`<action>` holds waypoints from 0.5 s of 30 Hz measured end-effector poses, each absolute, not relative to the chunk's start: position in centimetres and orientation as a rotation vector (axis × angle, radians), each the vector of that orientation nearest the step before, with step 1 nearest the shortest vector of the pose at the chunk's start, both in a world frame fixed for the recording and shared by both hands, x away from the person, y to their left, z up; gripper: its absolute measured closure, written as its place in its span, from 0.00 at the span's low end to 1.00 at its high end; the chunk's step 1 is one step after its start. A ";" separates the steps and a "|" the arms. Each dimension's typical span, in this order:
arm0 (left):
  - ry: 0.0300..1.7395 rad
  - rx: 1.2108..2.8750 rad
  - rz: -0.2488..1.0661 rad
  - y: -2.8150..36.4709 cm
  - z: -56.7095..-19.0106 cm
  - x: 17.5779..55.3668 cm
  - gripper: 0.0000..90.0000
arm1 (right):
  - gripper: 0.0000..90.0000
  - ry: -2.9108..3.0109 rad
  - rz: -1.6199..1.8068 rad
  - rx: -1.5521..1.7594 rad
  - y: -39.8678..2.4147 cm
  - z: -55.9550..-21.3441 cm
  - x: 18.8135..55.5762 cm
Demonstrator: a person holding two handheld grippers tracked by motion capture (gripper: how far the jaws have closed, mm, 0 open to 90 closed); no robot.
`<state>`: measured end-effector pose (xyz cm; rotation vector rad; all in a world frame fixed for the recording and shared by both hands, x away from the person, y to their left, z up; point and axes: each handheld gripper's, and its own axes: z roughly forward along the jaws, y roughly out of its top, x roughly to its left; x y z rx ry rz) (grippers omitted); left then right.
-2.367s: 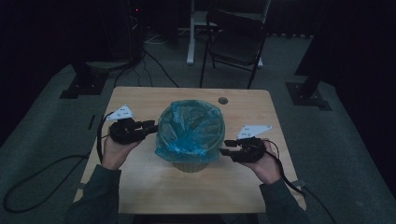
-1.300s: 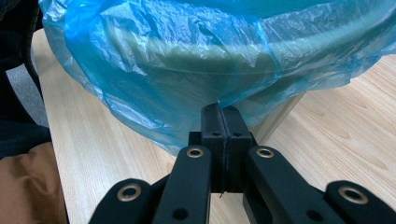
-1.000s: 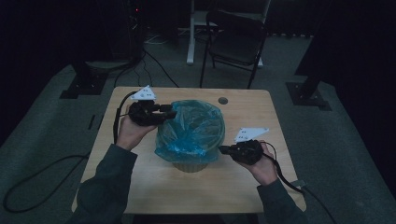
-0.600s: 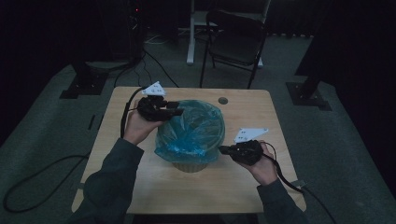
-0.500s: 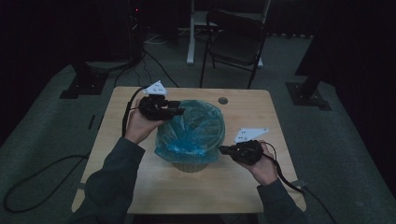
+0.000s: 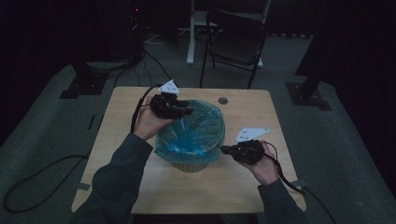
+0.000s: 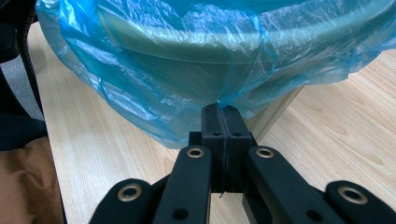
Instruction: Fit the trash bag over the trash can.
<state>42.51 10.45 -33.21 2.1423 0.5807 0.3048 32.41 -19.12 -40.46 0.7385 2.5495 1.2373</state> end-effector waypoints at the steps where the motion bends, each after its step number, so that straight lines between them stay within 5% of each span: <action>1: 0.581 2.142 0.305 10.4 -33.2 42.5 0.68 | 1.00 2.549 1.237 0.738 -19.1 -40.5 32.4; 15: 0.553 2.237 0.316 8.3 -33.5 43.1 0.68 | 1.00 2.560 1.236 0.739 -19.1 -40.5 32.4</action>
